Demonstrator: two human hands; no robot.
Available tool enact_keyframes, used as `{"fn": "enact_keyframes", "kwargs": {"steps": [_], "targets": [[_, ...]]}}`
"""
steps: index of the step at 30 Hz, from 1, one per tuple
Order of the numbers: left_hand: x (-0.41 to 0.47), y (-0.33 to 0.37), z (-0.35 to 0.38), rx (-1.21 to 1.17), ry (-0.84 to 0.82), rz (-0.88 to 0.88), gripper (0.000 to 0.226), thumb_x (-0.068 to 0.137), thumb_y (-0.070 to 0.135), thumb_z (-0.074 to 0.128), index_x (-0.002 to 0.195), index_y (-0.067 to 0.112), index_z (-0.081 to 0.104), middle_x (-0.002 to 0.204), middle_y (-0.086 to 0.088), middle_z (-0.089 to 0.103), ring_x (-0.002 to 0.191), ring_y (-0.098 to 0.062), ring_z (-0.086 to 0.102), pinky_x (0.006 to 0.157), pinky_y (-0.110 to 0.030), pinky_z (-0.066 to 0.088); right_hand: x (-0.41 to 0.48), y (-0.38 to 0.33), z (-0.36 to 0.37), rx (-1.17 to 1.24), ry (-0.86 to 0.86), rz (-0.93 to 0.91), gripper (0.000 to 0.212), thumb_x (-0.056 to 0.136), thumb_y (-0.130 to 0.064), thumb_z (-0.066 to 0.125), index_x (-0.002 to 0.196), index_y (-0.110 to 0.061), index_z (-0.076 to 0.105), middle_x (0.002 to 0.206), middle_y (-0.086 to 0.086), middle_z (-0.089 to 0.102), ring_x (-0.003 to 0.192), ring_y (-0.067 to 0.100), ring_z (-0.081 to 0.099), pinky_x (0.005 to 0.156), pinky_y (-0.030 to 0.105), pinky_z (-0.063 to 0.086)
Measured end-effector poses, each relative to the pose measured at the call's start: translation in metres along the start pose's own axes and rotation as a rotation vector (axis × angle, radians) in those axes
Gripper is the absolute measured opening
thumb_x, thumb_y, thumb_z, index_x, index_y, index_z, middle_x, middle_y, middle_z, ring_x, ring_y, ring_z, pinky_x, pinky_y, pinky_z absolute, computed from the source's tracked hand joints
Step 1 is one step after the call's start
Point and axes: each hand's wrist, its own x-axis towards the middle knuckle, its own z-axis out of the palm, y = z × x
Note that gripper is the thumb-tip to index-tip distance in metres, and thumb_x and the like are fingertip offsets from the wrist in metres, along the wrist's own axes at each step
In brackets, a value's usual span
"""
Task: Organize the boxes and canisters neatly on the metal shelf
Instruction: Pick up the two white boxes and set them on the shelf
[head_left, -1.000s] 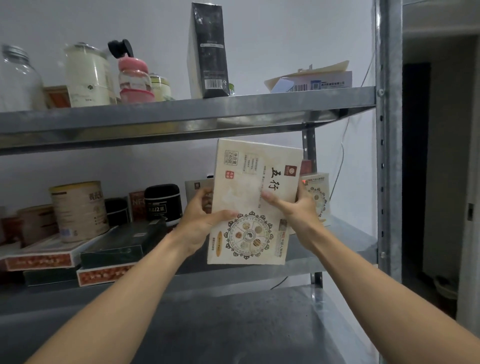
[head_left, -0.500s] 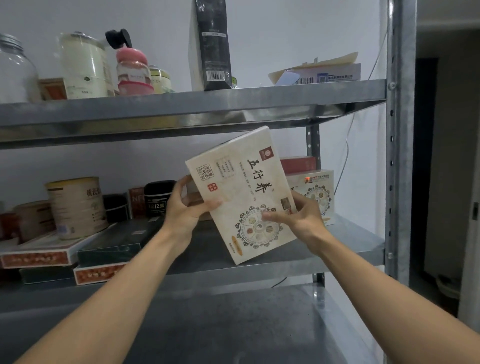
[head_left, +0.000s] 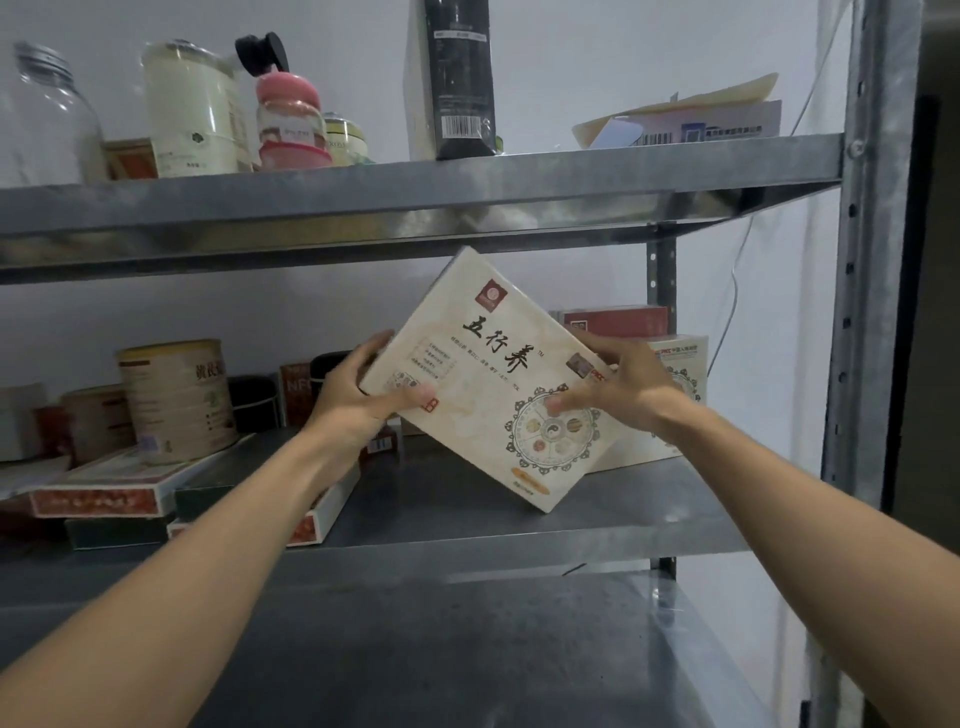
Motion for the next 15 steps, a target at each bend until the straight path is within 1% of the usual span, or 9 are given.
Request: {"fn": "enact_keyframes", "kwargs": {"steps": [3,5,7,9,10,11,12,14,15], "targets": [[-0.003,-0.016,0.000,0.077,0.002,-0.067,0.072,0.063,0.007,0.087,0.127,0.023,0.056,0.106,0.002,0.072,0.100,-0.019,0.069,0.084,-0.040,0.058,0.003,-0.002,-0.005,-0.096,0.017,0.000,0.100,0.045,-0.038,0.098,0.136,-0.026,0.060,0.108,-0.007,0.075,0.090,0.009,0.071,0.088,0.034,0.058],[-0.006,-0.025,0.002,0.098,-0.019,-0.097,0.061,0.066,0.009,0.086,0.117,0.026,0.057,0.106,0.004,0.071,0.099,-0.017,0.068,0.080,-0.033,0.057,0.001,0.001,-0.005,-0.119,0.064,0.007,0.101,0.041,-0.042,0.098,0.133,-0.021,0.062,0.109,-0.004,0.074,0.090,0.010,0.071,0.087,0.034,0.058],[-0.011,-0.034,0.003,0.104,-0.063,-0.116,0.051,0.069,0.010,0.085,0.107,0.030,0.057,0.107,0.004,0.070,0.100,-0.015,0.067,0.076,-0.026,0.055,-0.003,0.012,-0.001,-0.030,0.182,0.023,0.110,0.037,-0.046,0.098,0.136,-0.019,0.058,0.122,0.000,0.068,0.102,0.016,0.067,0.093,0.037,0.056],[-0.017,-0.045,0.003,0.123,-0.113,-0.149,0.054,0.068,0.014,0.085,0.108,0.033,0.055,0.111,0.005,0.070,0.102,-0.012,0.066,0.078,-0.026,0.054,-0.009,0.028,0.006,0.160,0.329,0.047,0.123,0.037,-0.052,0.096,0.145,-0.021,0.046,0.136,0.001,0.057,0.117,0.018,0.058,0.100,0.038,0.050],[-0.019,-0.050,0.003,0.139,-0.136,-0.161,0.058,0.065,0.018,0.087,0.112,0.034,0.055,0.113,0.005,0.070,0.104,-0.011,0.065,0.083,-0.029,0.055,-0.014,0.035,0.011,0.276,0.372,0.067,0.126,0.040,-0.053,0.094,0.148,-0.021,0.039,0.138,0.001,0.054,0.120,0.018,0.056,0.100,0.038,0.049],[-0.021,-0.055,0.004,0.158,-0.158,-0.169,0.065,0.061,0.024,0.088,0.117,0.033,0.055,0.114,0.006,0.070,0.106,-0.011,0.065,0.090,-0.034,0.054,-0.020,0.043,0.017,0.404,0.385,0.089,0.123,0.046,-0.049,0.093,0.150,-0.020,0.035,0.136,0.002,0.056,0.118,0.018,0.059,0.097,0.038,0.052],[-0.023,-0.059,0.006,0.179,-0.173,-0.180,0.072,0.059,0.030,0.089,0.122,0.032,0.054,0.116,0.008,0.070,0.108,-0.010,0.064,0.094,-0.037,0.053,-0.025,0.051,0.023,0.528,0.376,0.110,0.111,0.054,-0.044,0.092,0.148,-0.018,0.038,0.131,0.004,0.061,0.113,0.020,0.064,0.090,0.037,0.056],[-0.025,-0.066,0.013,0.217,-0.203,-0.174,0.077,0.061,0.032,0.089,0.128,0.032,0.051,0.117,0.013,0.069,0.109,-0.005,0.063,0.096,-0.032,0.051,-0.035,0.058,0.033,0.703,0.341,0.143,0.072,0.072,-0.035,0.083,0.133,-0.012,0.054,0.115,0.007,0.072,0.103,0.025,0.071,0.079,0.037,0.060],[-0.026,-0.068,0.018,0.232,-0.218,-0.164,0.075,0.063,0.030,0.088,0.127,0.035,0.050,0.115,0.016,0.068,0.107,-0.001,0.062,0.094,-0.027,0.050,-0.038,0.061,0.036,0.720,0.338,0.149,0.056,0.077,-0.035,0.079,0.125,-0.012,0.061,0.109,0.006,0.075,0.101,0.025,0.072,0.080,0.039,0.060]]}}
